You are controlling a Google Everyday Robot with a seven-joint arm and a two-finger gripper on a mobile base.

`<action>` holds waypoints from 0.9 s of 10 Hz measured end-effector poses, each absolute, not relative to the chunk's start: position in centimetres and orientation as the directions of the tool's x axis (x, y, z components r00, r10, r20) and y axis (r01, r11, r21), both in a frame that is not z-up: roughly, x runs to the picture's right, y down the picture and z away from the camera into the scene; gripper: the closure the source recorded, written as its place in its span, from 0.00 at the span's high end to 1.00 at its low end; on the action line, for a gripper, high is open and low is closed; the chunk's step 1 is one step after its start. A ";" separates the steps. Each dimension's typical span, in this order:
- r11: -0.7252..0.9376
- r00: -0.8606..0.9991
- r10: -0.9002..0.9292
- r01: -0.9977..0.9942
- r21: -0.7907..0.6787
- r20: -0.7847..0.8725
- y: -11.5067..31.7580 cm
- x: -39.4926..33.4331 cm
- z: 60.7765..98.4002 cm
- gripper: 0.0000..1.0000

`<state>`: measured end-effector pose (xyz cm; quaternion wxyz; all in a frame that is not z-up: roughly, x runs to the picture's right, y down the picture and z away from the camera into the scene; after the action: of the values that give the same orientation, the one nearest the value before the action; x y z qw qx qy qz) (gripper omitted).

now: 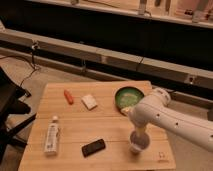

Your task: Pick up the ceramic cup

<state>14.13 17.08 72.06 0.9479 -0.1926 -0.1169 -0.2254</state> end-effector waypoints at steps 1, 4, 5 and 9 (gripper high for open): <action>0.824 0.870 -0.385 0.474 -0.311 0.308 17.0 14.1 72.0 0.80; 0.819 0.871 -0.387 0.475 -0.322 0.302 17.4 14.1 72.1 0.80; 0.816 0.871 -0.387 0.476 -0.327 0.302 17.7 14.0 72.2 0.80; 0.813 0.878 -0.371 0.464 -0.350 0.303 18.4 14.6 72.6 0.80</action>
<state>14.60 18.42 72.57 0.9458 -0.2110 -0.1107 -0.2207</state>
